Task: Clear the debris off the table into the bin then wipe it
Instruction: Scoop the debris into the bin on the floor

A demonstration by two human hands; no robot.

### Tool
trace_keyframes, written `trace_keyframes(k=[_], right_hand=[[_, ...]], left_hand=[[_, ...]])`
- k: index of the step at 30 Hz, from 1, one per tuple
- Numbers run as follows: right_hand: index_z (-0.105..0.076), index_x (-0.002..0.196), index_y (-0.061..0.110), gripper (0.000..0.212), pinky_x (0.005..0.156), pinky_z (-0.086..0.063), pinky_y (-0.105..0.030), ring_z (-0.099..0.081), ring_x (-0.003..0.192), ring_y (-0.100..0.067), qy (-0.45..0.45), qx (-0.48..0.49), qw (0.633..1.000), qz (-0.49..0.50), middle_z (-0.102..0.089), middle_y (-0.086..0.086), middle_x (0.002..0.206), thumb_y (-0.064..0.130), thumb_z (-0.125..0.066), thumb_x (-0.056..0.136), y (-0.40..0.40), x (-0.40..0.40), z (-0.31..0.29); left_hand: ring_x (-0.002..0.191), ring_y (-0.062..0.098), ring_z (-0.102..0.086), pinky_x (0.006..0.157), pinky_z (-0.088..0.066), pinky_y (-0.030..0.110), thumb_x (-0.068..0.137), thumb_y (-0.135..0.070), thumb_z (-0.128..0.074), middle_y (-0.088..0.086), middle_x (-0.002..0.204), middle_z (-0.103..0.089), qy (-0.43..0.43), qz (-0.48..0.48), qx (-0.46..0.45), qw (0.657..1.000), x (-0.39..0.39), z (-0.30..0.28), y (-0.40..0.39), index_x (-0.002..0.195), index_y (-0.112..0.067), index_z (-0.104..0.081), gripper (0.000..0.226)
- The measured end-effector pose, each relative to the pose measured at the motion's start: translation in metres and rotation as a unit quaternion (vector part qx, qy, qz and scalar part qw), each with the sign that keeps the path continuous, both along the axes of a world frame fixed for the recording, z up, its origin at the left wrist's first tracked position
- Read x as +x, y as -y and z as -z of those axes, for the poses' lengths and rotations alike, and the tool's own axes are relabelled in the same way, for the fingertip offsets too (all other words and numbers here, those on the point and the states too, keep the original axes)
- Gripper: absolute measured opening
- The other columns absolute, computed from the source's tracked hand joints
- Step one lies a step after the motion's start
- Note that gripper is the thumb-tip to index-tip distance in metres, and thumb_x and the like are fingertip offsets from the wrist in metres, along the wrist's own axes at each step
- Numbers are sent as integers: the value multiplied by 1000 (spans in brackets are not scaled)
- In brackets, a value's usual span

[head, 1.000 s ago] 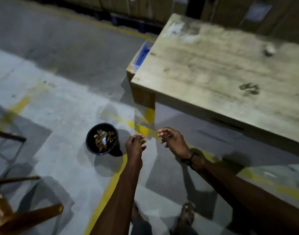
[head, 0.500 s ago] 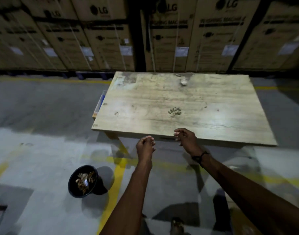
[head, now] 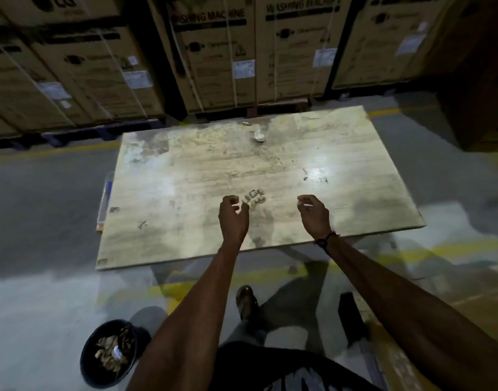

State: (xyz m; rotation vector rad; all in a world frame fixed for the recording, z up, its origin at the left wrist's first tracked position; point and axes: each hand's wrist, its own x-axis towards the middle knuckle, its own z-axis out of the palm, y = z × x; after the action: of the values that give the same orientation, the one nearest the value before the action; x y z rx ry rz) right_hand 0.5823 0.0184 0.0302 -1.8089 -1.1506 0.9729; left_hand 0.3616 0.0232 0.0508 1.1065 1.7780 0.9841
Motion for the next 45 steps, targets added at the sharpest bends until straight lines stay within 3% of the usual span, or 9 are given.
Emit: trace_keyframes(k=[3,7,12,14,17,22,33,39,45], right_hand=[[-60,131,6,33,97,-46,-34,-60,120,-33,59,-27,996,68,-59,-16,136,13,-66,99,-25,14,32],[-40,154,12,58,122,-33,-49,-29,153,-32,123,-55,985,109,-30,-11,167,26,-63,102,-53,31,74],[-18,164,8,79,129,-13,-46,-9,159,-34,211,-97,964,131,-10,-13,173,43,-56,104,-91,41,117],[-17,164,3,86,127,-13,-54,-9,159,-39,265,-100,950,133,-11,-21,171,53,-53,103,-110,41,135],[-15,163,0,94,128,-12,-57,-6,159,-38,319,-102,933,129,-9,-23,171,64,-43,100,-131,34,147],[-7,164,0,90,130,-7,-45,-1,161,-31,360,-30,933,6,-4,-18,173,60,-38,105,-174,31,152],[2,165,6,82,131,-6,-45,6,161,-26,383,50,908,-166,3,-12,174,56,-30,109,-305,17,156],[-6,166,9,77,131,-7,-40,-4,161,-22,294,74,937,-173,-6,-9,174,58,-25,109,-369,-2,149],[-22,163,6,68,129,-16,-39,-18,159,-24,168,85,958,-217,-22,-12,171,48,-30,110,-438,-19,138]], left_hand=[[137,30,-46,101,-41,33,97,-29,-73,13,150,-43,-104,97,17,990,2,40,-27,145,-9,-46,59],[159,33,-20,117,-33,47,91,-56,-75,12,174,-6,-193,187,48,962,5,98,-54,163,-13,-25,98],[163,32,4,129,-14,55,96,-71,-55,10,175,12,-266,237,28,934,29,145,-84,168,-18,-5,103],[163,28,7,130,-6,52,99,-71,-51,7,176,13,-294,229,23,928,39,154,-98,169,-23,-2,98],[163,25,5,131,-9,50,101,-66,-53,6,176,11,-299,218,39,928,47,158,-120,169,-24,-3,95],[163,25,7,131,-12,50,101,-65,-54,6,176,13,-299,225,83,923,56,156,-188,169,-22,-3,96],[163,25,9,128,-9,58,91,-73,-64,5,175,14,-304,223,134,917,45,157,-302,169,-23,-6,109],[163,18,6,129,0,55,102,-58,-48,-3,177,1,-203,181,168,947,35,146,-356,167,-25,-18,80],[163,25,-4,128,-8,53,104,-58,-43,2,176,-12,-215,206,147,943,8,149,-440,164,-25,-31,70]])
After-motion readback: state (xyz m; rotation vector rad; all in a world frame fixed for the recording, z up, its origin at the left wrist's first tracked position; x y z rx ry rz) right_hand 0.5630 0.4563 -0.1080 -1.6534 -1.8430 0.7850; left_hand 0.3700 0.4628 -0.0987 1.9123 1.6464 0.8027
